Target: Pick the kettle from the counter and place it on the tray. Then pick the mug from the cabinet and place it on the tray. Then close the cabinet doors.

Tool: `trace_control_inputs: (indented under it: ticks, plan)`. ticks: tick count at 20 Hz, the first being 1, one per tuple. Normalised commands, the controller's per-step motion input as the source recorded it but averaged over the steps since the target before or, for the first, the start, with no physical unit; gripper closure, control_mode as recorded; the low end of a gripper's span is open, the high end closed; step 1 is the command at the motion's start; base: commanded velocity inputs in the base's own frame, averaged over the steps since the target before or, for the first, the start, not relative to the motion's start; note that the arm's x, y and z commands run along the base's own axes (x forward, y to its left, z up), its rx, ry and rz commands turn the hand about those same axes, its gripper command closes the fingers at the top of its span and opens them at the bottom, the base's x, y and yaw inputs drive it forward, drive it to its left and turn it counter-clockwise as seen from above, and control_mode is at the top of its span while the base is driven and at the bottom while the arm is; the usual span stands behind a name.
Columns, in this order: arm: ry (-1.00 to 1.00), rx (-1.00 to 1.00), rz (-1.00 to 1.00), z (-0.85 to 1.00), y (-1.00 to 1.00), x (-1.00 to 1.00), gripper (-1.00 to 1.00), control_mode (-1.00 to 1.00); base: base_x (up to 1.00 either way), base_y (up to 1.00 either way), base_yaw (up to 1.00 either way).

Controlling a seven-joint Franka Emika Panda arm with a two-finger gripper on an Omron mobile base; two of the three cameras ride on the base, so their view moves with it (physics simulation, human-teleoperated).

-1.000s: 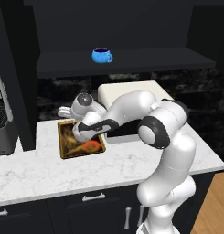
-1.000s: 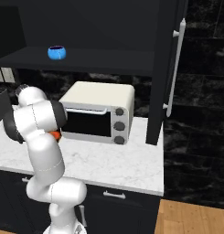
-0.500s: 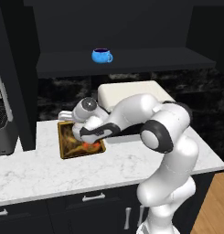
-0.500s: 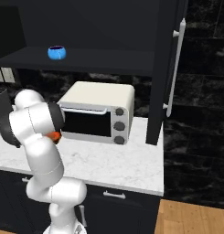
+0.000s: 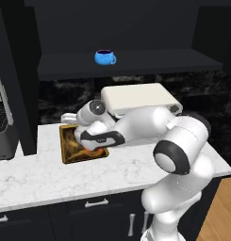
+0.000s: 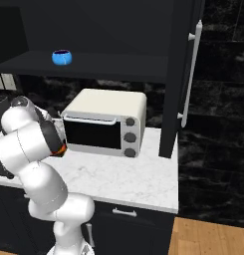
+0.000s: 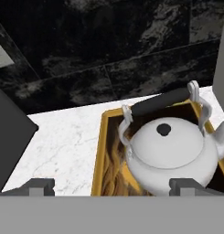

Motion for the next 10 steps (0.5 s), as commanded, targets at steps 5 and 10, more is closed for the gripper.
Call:
trace_control_inputs:
  ticks: [5, 10]
  plan:
    - [0.0, 0.0, 0.0, 0.54, -0.26, -0.32, -1.0, -1.0, 0.0, 0.0, 0.0]
    - [0.0, 0.0, 0.0, 0.52, -0.27, -0.44, -1.0, -1.0, 0.0, 0.0, 0.0]
